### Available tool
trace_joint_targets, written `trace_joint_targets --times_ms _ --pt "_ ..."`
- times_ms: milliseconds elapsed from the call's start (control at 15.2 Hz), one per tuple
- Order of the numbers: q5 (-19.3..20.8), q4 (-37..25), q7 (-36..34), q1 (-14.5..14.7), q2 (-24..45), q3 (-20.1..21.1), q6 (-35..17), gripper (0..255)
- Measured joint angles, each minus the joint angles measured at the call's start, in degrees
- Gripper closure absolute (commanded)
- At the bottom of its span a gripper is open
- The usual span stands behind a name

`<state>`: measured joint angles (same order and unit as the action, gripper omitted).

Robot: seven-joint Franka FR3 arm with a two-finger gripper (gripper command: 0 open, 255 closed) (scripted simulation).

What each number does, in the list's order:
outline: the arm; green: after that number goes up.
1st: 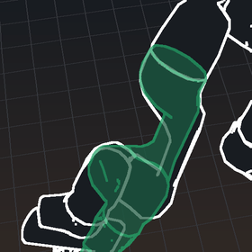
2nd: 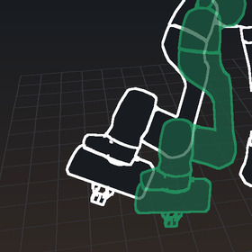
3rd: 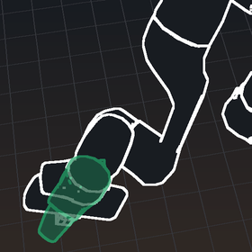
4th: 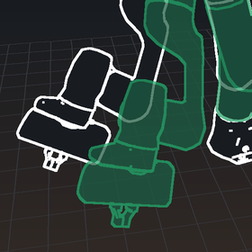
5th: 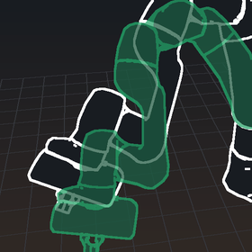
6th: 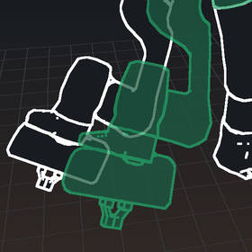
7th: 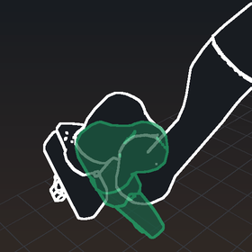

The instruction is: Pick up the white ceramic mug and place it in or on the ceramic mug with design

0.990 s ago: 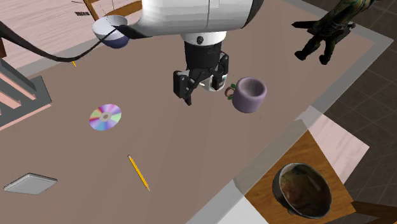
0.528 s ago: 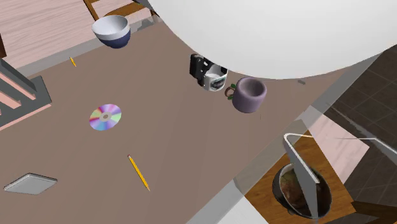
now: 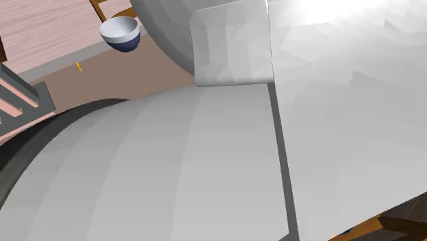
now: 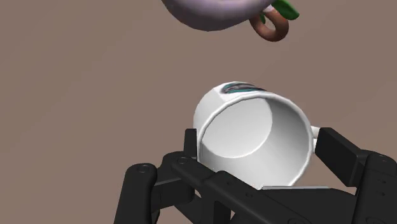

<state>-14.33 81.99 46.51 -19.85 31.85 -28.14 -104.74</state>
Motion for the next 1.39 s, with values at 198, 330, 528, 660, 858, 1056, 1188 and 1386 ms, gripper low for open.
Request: trace_joint_targets --times_ms 198,330,528,660,858,1056,1188,1386 --pt "-2.3 -11.3 1.2 -4.3 7.8 1.1 3.3 0" --pt "-2.8 -12.9 1.6 -5.2 9.6 1.4 3.2 0" --pt "-3.2 -12.4 1.9 -5.4 10.7 1.7 1.6 0" --pt "-3.4 -11.2 2.0 -5.2 11.0 1.8 0.2 0" --pt "-3.4 -10.0 2.1 -5.0 10.9 1.8 -0.9 0" --pt "-3.4 -9.9 2.2 -5.0 10.9 1.8 -1.0 0" --pt "-3.4 -9.9 2.2 -5.0 10.9 1.8 -1.0 255" --pt "-3.4 -9.9 2.2 -5.0 10.9 1.8 -1.0 255"
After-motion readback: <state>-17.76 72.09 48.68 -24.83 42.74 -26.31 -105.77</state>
